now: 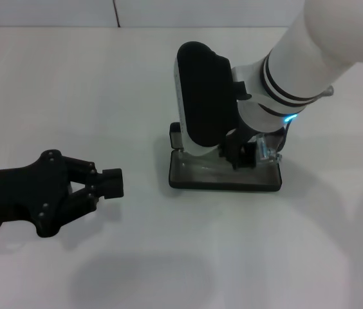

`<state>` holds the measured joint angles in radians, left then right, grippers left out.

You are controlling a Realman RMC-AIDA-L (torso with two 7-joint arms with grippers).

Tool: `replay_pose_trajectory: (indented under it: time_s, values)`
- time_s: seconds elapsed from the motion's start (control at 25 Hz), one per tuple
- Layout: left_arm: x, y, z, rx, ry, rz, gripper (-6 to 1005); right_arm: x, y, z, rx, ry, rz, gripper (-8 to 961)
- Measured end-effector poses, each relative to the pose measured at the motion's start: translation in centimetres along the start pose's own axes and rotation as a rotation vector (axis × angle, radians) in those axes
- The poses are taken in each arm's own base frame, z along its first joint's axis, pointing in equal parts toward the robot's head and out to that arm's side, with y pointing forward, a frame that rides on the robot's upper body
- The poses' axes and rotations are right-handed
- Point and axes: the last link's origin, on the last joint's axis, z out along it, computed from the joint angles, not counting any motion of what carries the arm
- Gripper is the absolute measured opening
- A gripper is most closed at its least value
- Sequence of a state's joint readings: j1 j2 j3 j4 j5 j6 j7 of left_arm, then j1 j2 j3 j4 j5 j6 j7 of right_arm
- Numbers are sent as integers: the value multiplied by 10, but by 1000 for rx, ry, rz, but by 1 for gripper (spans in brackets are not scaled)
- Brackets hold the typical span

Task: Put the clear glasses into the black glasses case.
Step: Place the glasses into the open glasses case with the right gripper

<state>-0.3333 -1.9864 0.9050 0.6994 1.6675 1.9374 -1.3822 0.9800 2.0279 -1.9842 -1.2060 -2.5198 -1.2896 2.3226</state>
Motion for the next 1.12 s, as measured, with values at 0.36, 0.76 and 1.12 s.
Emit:
replay_pose_trajectory:
  time_s: [0.36, 0.76, 1.12]
  values:
    - [-1, 0, 0, 1, 2, -4, 99, -1, -1, -1, 7, -7, -2, 159]
    - [-1, 1, 0, 1, 2, -4, 99, -4, -1, -3, 10, -10, -15, 163]
    - [-1, 1, 0, -1, 3, -5, 100, -6, 5, -8, -8, -4, -33, 163]
